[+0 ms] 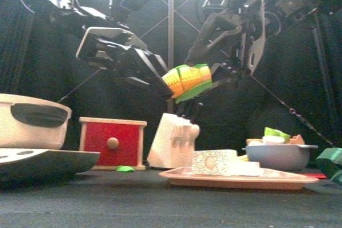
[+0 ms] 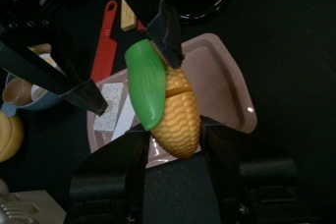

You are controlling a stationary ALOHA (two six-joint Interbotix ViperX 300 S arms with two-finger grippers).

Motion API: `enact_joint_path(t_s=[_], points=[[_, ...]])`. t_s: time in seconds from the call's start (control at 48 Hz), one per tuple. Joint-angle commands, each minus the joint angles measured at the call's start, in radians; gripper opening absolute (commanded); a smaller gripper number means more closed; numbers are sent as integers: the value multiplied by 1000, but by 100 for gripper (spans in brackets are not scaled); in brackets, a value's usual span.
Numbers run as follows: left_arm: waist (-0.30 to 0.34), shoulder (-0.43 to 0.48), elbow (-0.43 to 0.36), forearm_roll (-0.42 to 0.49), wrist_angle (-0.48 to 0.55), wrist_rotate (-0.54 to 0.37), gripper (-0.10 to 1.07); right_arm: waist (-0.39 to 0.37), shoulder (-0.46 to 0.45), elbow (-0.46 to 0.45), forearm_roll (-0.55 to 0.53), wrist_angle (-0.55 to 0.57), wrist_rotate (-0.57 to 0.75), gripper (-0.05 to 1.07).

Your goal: Peel corn husk

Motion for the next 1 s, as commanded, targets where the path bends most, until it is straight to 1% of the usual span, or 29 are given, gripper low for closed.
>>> enact_joint_path(t_s=[0.0, 0.125, 0.25, 0.312, 0.438, 0.708, 0.979], points=[[2, -9, -31, 0, 3, -2, 62, -5, -15, -25, -2, -6, 0, 94], [0, -9, -26, -2, 3, -2, 62, -6, -15, -26, 0, -6, 0, 80], [0, -8, -18, -2, 3, -2, 62, -15, -15, -26, 5, -6, 0, 60], [0, -5, -12, -8, 3, -3, 62, -25, -15, -25, 5, -5, 0, 54], [2, 5, -6, -26, 3, -3, 62, -35, -20, -26, 5, 5, 0, 49], [0, 17, -3, -43, 3, -3, 62, -41, -21, -35, 8, 87, 3, 47], [2, 15, 5, -52, 3, -3, 62, -41, -21, -31, 21, 117, 3, 38]])
